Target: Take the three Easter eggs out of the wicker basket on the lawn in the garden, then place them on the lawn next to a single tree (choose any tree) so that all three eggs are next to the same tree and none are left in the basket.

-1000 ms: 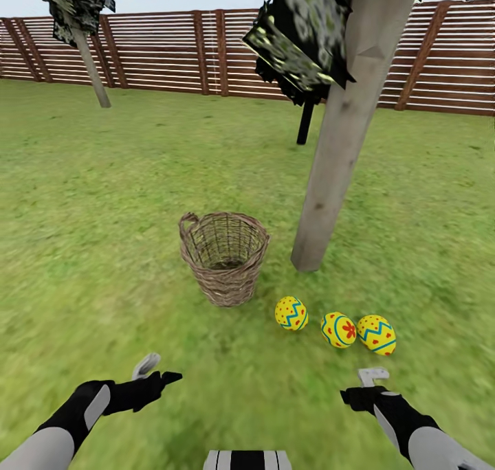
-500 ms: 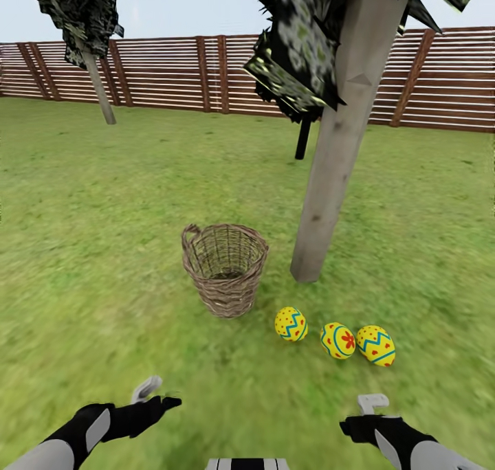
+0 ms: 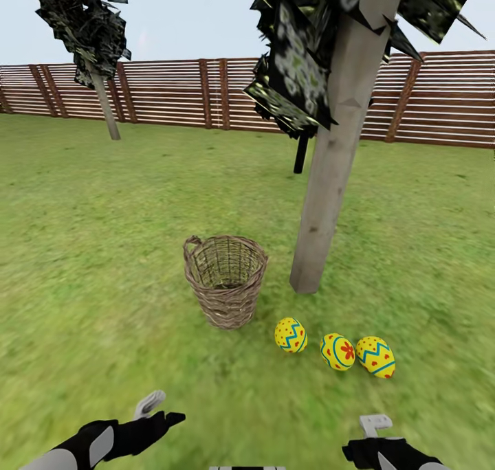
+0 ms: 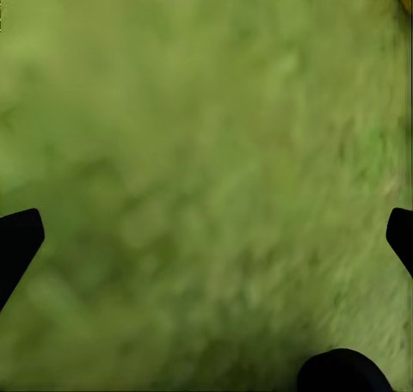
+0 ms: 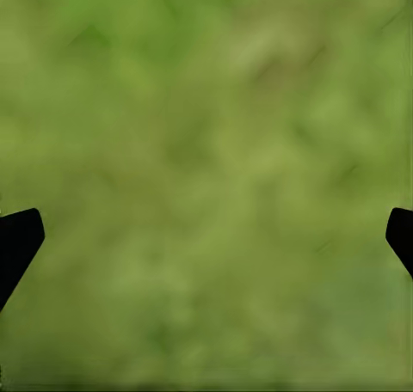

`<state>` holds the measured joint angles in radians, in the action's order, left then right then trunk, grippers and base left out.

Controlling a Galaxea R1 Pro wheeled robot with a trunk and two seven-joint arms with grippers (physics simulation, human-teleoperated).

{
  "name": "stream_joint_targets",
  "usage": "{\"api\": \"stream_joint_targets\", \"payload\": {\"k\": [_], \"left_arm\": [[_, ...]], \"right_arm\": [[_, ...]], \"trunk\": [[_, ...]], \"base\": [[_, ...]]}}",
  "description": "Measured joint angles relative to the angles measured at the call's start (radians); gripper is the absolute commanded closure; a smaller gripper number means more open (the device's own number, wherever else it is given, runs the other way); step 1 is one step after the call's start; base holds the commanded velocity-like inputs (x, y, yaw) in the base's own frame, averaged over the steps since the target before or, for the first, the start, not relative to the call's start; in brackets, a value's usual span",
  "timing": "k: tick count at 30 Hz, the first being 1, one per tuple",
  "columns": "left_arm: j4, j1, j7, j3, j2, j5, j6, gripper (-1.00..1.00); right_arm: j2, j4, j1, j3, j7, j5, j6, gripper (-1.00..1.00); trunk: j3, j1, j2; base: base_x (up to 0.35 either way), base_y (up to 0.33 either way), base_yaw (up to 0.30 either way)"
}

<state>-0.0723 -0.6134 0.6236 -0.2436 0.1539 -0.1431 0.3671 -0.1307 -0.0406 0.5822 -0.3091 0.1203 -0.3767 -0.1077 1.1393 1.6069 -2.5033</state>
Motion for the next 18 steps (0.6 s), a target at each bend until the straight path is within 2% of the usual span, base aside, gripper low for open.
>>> {"api": "stream_joint_targets", "payload": {"k": [6,8,11,13,18], "left_arm": [[0.004,0.0,-0.001,-0.001,0.011,-0.001,-0.001,-1.0],[0.005,0.0,-0.019,-0.001,0.011,-0.001,-0.001,-1.0],[0.006,0.0,-0.124,0.0,0.0,-0.001,-0.003,-1.0],[0.006,0.0,-0.172,0.0,-0.011,-0.001,-0.01,-1.0],[0.008,0.0,-0.209,-0.001,-0.022,-0.004,-0.021,-1.0]], "right_arm": [[-0.001,0.0,-0.01,0.0,-0.003,0.005,0.0,-1.0],[0.0,0.0,-0.024,0.0,-0.004,0.004,0.001,-1.0],[-0.001,0.0,-0.036,-0.001,-0.004,0.012,0.0,-1.0],[-0.001,-0.001,-0.038,-0.001,-0.004,0.014,0.0,-1.0],[0.0,0.0,-0.04,-0.001,-0.004,0.013,0.001,-1.0]], "trunk": [[-0.023,-0.003,0.001],[-0.031,-0.004,0.002],[-0.043,-0.005,0.003],[-0.05,-0.006,0.003],[-0.068,-0.018,0.024]], "base": [[0.0,0.0,0.0],[0.0,0.0,0.0],[0.0,0.0,0.0],[0.0,0.0,0.0],[0.0,0.0,0.0]]}}
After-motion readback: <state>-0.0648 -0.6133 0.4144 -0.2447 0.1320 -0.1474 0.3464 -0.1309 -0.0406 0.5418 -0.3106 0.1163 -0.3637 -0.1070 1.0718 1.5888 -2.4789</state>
